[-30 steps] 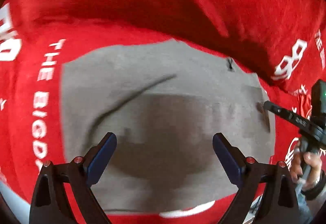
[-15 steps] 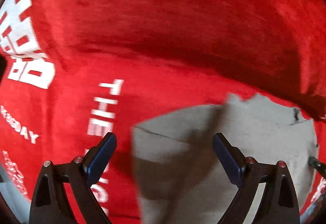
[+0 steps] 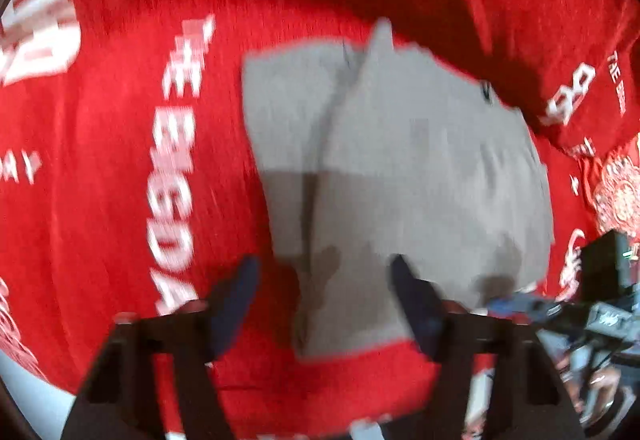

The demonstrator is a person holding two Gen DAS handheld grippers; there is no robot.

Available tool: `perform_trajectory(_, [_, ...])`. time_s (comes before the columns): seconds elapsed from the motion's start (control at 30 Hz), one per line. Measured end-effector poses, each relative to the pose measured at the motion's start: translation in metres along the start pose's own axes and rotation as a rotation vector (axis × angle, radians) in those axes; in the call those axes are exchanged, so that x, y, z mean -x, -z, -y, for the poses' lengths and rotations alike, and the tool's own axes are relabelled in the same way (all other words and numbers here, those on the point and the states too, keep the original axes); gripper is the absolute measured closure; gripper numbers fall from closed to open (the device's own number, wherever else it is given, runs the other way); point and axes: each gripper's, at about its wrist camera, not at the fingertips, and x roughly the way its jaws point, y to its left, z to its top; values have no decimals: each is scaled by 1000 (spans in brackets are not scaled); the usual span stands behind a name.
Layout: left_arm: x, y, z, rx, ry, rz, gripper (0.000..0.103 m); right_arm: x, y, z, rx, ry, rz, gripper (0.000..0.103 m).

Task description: Fold small clothes

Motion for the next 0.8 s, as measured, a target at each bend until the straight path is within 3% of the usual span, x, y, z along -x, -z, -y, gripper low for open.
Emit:
perform_trajectory(0.07, [-11,10,-6,27,32,-26,47,-11,8,12,-77,-32,23,39])
perform_trajectory(0.13, [-22,20,-8,48,64,-50,65,-7,5,22,-132,-46,61,39])
perform_trajectory(0.2, [-29,22,-9,69,91,-54,65,-13,2,27,-177,-61,90,41])
perform_trajectory(0.27, [-35,22,-8,70,91,-56,84,-11,-3,28,-195,-53,107,73])
perform_trajectory(0.3, [-35,22,-7,72,80,-60,96,-6,-8,28,-185,-35,104,95])
perform_trajectory(0.43, [-17,21,-5,55,100,-5,96,5,-10,2,-42,25,110,96])
perform_trajectory(0.53, [-4,32,1,-3,86,39,96,8,1,14,-41,62,92,96])
perform_trajectory(0.7, [-36,55,-4,-34,-9,-32,96,-5,8,46,-112,93,53,97])
perform_trajectory(0.8, [-33,56,-9,-5,15,-30,96,4,7,50,-85,92,4,97])
